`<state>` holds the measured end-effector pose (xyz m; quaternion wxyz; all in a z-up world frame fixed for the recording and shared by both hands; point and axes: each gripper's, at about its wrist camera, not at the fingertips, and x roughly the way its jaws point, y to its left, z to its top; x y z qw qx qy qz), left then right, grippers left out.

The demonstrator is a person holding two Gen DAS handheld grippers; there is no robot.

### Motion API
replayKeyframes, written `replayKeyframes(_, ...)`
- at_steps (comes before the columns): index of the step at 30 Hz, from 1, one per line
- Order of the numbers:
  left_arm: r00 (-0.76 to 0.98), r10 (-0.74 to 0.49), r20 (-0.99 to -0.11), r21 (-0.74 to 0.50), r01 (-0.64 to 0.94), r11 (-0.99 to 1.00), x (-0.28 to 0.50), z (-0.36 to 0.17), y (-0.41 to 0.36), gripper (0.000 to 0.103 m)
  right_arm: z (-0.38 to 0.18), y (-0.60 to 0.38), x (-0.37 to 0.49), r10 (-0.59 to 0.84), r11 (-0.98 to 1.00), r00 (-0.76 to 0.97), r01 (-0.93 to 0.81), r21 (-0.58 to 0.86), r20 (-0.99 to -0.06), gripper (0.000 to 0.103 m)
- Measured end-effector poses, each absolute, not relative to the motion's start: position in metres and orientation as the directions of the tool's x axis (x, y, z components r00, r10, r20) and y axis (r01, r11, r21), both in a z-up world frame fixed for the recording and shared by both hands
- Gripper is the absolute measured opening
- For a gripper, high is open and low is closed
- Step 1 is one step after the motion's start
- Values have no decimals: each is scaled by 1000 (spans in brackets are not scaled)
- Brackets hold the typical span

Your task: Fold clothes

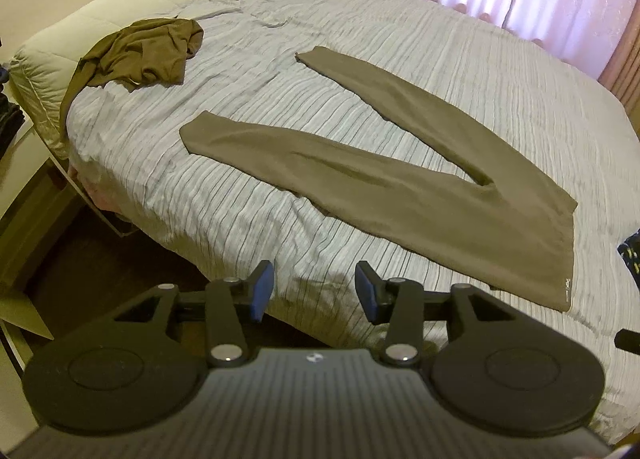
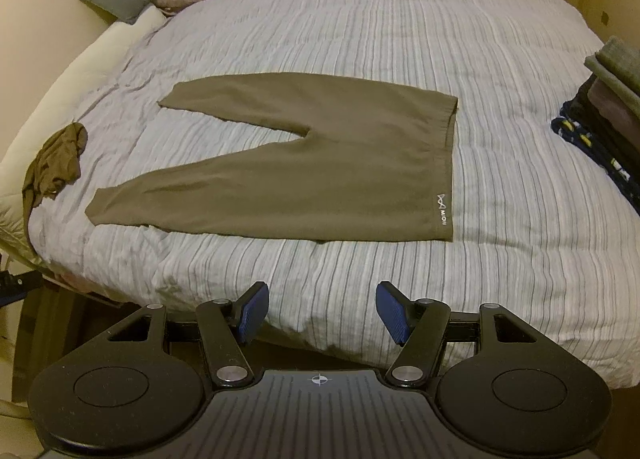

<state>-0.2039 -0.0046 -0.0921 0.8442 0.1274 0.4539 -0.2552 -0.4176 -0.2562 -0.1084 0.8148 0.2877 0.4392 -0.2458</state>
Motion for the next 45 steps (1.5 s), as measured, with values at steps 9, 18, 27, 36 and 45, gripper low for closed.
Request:
replayKeyframes(9,458,-314,-832,-19,541,841,-215,-96,-6,41,-108,-266,-425,-145,713,498,652,259,-855,63)
replayKeyframes(18,457,-333,-825,-53,523,851,-218,-99,-5,41,-113,-277,-425,-126,714,497,646,269,-859,63)
replayKeyframes(27,470,-306,-828,-46,487,872,-184,-112,1,37,-137,-284,-408,-92,701,487,651,291,-869,63)
replayKeyframes(36,407,-312,-858,-70,509,858,-106,-159,-13,29,-170,-303,-403,-128,600,431,751,276,-893,63)
replayKeyframes(45,331,-372,-867,-308,230,923,48,-226,34,28,-230,-301,-306,-85,536,288,821,200,-954,63)
